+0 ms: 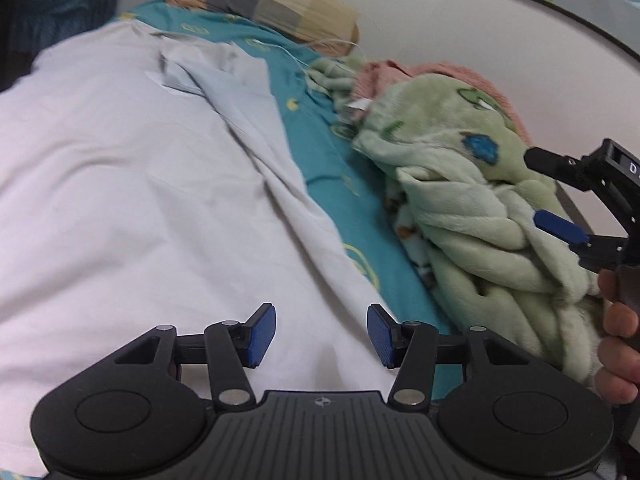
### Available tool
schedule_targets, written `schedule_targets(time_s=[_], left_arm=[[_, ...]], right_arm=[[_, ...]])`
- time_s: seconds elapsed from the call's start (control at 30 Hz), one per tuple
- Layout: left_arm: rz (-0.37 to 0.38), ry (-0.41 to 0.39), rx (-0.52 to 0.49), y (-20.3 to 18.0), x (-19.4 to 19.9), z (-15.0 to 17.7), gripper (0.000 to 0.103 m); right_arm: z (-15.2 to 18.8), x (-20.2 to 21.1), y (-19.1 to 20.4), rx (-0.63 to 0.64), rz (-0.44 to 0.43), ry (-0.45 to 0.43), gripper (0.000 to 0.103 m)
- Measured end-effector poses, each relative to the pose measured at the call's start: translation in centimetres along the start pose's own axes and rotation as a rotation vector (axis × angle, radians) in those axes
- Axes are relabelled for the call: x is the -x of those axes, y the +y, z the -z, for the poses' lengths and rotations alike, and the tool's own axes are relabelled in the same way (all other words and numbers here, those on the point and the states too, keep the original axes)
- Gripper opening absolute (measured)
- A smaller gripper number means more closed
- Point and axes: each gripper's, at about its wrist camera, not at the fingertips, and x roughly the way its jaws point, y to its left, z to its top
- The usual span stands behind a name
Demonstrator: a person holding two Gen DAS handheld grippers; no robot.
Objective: Fold clothes
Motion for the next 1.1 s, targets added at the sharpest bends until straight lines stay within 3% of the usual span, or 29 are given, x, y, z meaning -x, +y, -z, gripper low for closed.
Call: schedule_targets(time_s=[0.13,0.33,0.4,0.47,0.57,0.7,0.83,0.9,1.1], left_arm=[[0.065,0.036,-0.027,-1.8,-2.3,0.4,0.05],[0.077,0.102,-0.11,-4.5,-6.3,2.1,0.05],[0.075,0.115,-0.13,-4.8,-7.2,2.5,0.035],[0.037,0.11,-0.158,-5.0,-7.4,2.6,0.003],[0.052,0.088,-0.12,-4.2,-5.9,1.7,0.002],[0.118,0.075,0.006,-2.7,-1.0,-0.6,0.002],[0.107,0.066,0.105,-0.1,3.5,-2.1,0.002],[0.088,0.087,0.151,1.8,4.4,-2.1,0.002],[-0.188,0.154,0.174,5.7,1.8,-0.3,0.003]], right_arm=[[-0.4,0.4,-1.1,-0.036,-0.007,-0.023,0.083],[0.0,-1.2,-1.5,-0.038,0.025,0.014,0.083],[0.3,-1.8,-1.5,-0.031,0.034,0.035,0.083],[0.5,-2.2,-1.5,-0.025,0.042,0.045,0.083],[0.6,-2.5,-1.6,-0.03,0.05,0.056,0.083],[0.5,-2.7,-1.9,-0.048,0.054,0.072,0.083],[0.6,-3.1,-1.6,-0.043,0.039,0.095,0.083],[0.8,-3.4,-1.1,-0.026,0.031,0.113,0.083],[1.6,-4.3,0.5,0.016,-0.015,0.177,0.083]])
